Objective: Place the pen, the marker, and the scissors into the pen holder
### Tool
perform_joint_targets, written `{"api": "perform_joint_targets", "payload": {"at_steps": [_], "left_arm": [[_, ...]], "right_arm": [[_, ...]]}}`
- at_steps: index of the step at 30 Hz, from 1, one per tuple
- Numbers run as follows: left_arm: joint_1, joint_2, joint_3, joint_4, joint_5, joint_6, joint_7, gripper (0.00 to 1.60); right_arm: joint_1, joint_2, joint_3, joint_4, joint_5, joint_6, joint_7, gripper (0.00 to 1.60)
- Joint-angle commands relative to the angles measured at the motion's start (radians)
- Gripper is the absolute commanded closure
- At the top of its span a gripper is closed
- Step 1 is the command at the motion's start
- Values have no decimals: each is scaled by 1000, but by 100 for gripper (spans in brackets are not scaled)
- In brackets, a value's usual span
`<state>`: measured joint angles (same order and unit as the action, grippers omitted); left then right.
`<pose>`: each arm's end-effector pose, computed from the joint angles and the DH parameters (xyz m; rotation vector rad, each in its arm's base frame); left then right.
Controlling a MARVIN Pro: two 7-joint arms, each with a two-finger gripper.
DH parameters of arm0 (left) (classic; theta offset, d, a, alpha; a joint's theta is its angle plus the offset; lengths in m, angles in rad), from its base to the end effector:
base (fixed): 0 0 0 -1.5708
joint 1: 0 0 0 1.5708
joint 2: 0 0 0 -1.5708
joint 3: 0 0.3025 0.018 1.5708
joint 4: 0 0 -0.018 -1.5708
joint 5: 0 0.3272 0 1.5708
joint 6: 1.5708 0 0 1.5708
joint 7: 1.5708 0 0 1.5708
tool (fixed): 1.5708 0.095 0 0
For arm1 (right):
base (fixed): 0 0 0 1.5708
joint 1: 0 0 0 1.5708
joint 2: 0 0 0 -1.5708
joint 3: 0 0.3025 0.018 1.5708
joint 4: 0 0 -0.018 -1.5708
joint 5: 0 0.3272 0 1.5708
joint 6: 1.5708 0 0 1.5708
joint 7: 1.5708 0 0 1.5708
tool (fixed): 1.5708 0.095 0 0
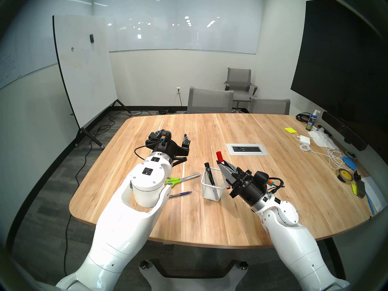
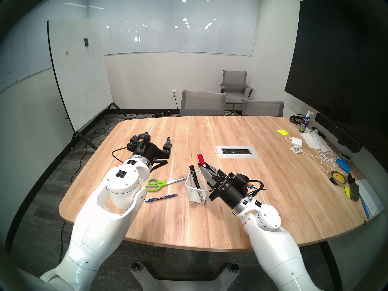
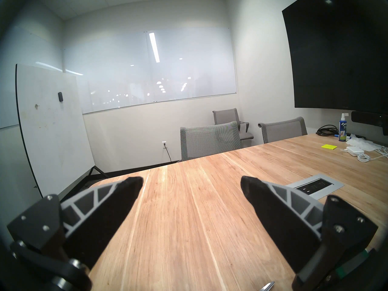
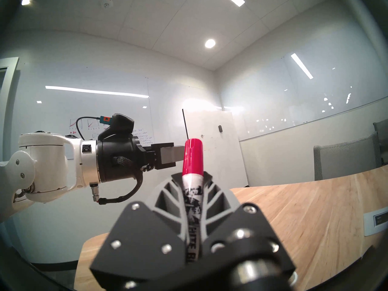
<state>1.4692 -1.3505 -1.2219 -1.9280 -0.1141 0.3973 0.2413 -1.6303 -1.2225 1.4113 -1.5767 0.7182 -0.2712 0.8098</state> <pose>0.4262 -0.0784 -0.1914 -2.1922 0.3004 -2.2276 0.3792 0.0096 -0.3029 -1.3343 -0.4820 -1.8209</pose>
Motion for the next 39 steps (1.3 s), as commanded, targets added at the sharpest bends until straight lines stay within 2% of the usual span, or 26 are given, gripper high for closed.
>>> {"api": "perform_joint_targets", "payload": {"at_steps": [1,17,39], "left_arm": [[-10,-2,-3,-20,2,-7,1,0],[-10,-2,-3,-20,2,-7,1,0],[-10,-2,-3,-20,2,-7,1,0]], "right_arm": [[43,-25,-13,23,-3,-16,1,160],[79,-44,-33,64,0,-35,-3,160],[69,-58,-25,69,13,-52,13,160]]}}
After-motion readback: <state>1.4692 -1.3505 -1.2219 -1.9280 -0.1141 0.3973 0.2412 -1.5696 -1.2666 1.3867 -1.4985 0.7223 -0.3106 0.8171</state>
